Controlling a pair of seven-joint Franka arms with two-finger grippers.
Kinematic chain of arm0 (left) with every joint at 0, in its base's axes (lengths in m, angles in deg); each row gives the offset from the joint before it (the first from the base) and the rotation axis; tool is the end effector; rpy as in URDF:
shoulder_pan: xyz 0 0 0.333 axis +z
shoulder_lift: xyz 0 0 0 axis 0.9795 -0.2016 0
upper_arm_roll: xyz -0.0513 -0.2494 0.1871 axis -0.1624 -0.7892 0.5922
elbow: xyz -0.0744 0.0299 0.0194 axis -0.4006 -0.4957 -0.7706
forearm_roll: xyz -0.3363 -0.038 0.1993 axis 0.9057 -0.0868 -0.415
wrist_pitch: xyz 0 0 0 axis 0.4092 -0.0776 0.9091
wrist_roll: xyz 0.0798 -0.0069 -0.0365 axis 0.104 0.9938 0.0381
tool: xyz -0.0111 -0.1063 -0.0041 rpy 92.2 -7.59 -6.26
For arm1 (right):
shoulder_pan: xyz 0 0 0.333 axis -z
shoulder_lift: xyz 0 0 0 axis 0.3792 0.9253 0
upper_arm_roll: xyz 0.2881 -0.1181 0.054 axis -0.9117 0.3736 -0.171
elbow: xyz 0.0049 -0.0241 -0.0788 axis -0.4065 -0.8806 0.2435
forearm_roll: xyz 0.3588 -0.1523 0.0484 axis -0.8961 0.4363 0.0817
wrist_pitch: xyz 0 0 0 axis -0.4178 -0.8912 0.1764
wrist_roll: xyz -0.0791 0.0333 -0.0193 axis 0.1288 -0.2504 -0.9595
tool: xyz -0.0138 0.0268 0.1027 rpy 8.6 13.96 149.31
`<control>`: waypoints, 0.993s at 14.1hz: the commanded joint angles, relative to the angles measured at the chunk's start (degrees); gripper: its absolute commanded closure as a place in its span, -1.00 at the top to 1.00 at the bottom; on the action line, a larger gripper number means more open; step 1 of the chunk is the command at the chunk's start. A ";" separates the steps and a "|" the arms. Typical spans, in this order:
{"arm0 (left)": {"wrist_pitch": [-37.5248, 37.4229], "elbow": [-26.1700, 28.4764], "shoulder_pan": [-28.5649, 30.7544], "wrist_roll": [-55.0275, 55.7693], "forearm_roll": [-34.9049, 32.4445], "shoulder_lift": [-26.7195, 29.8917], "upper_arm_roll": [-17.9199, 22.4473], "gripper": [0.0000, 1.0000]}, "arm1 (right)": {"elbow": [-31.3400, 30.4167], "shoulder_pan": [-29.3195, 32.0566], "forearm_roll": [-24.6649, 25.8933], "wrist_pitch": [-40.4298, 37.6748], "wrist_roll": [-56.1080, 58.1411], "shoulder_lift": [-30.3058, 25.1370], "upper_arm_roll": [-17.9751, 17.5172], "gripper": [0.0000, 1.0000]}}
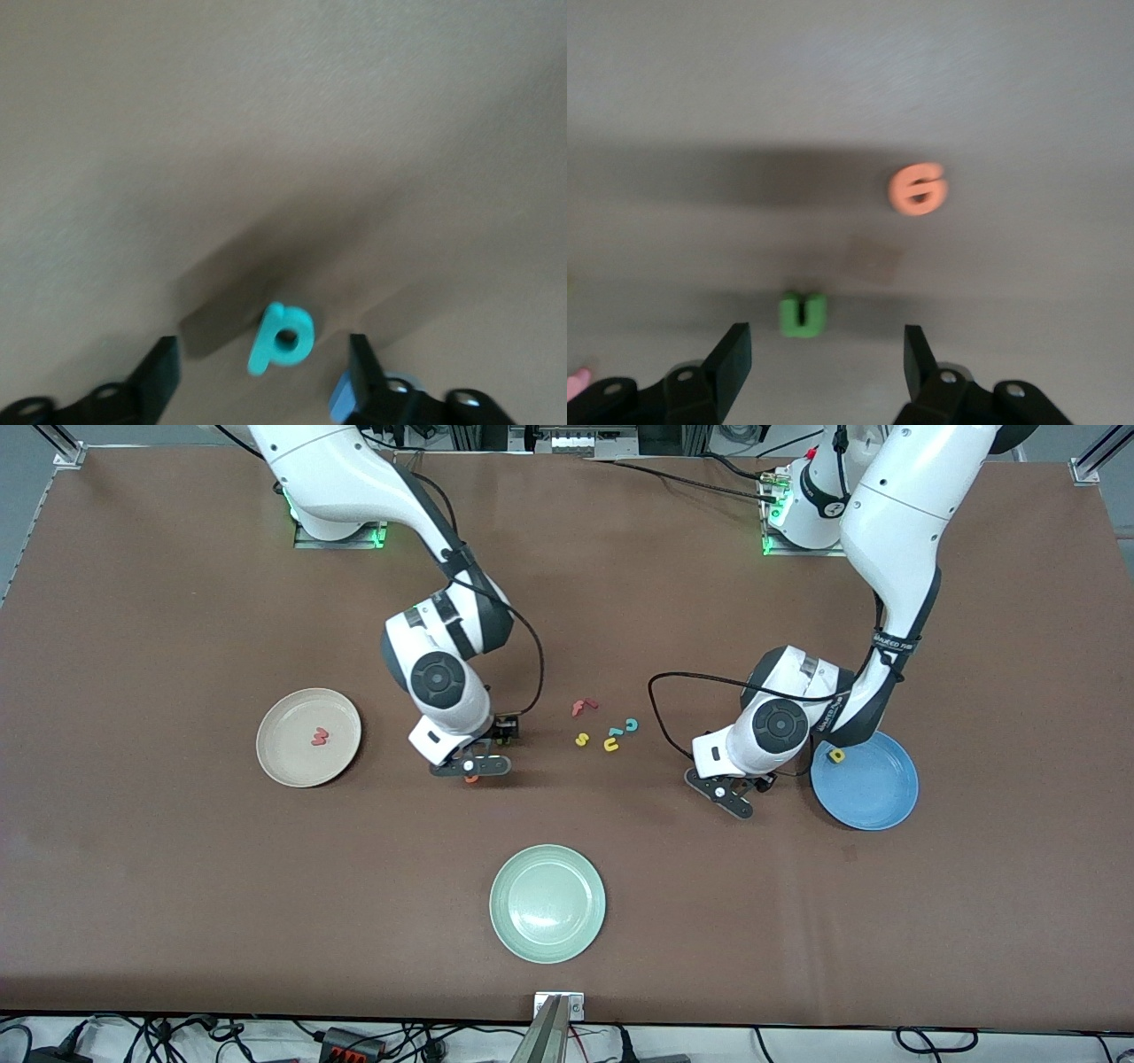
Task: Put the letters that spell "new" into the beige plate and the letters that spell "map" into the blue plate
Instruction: 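Grasp the green u with the right gripper while the left gripper grasps teal p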
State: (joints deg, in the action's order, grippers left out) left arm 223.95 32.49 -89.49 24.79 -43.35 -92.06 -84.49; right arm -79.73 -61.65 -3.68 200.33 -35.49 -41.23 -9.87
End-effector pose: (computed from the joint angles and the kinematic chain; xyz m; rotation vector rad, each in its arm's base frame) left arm 0.5922 -0.2371 0.1679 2.9893 -0.9323 -0.1803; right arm 0.5480 0.3941 0.2076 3.1301 0.0841 -0.1700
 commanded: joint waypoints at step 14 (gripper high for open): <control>-20.41 -2.05 10.22 -3.99 -8.36 9.11 1.39 -0.90 | 1.90 -2.47 0.69 1.84 -3.84 4.23 0.92 -0.40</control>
State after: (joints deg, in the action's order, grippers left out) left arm 203.36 29.06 -84.02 23.94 -50.34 -82.95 -82.25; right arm -78.60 -63.88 -3.60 202.44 -38.24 -37.61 -9.48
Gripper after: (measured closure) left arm 0.722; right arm 0.634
